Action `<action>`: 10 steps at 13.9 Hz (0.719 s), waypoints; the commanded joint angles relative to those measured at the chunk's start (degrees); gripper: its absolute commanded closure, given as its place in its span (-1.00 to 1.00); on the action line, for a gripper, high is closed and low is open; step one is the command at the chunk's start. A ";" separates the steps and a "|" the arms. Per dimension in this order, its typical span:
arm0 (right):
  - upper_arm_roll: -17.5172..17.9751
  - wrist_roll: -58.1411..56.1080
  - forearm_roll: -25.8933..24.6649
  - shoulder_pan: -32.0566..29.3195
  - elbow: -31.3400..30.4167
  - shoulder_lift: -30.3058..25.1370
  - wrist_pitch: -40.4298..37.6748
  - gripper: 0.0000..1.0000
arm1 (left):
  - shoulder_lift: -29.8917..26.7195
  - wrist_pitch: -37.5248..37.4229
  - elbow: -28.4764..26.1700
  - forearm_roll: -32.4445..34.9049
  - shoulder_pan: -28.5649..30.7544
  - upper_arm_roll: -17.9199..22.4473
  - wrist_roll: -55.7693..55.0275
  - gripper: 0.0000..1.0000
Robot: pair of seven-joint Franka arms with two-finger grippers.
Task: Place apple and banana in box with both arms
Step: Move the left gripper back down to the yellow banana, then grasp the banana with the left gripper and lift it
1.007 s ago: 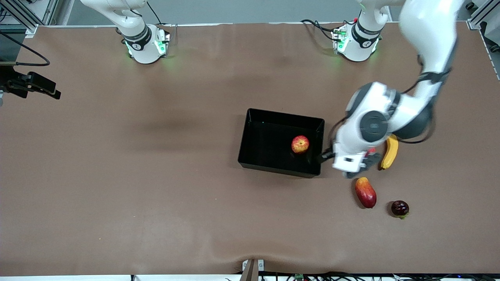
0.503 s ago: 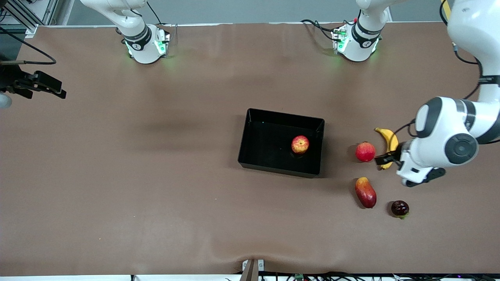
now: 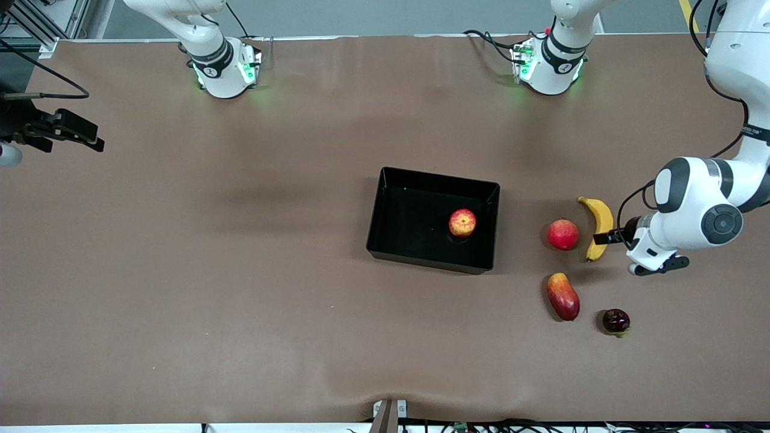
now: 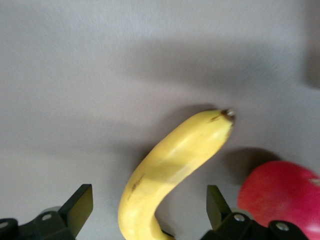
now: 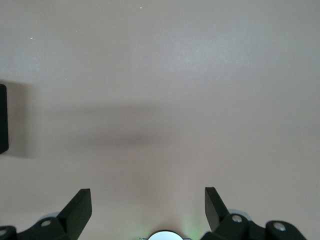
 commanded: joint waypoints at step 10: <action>-0.06 -0.55 -0.29 0.71 1.04 0.32 -0.49 -1.00 | -0.44 8.53 -8.40 6.16 2.08 -0.72 1.77 0.01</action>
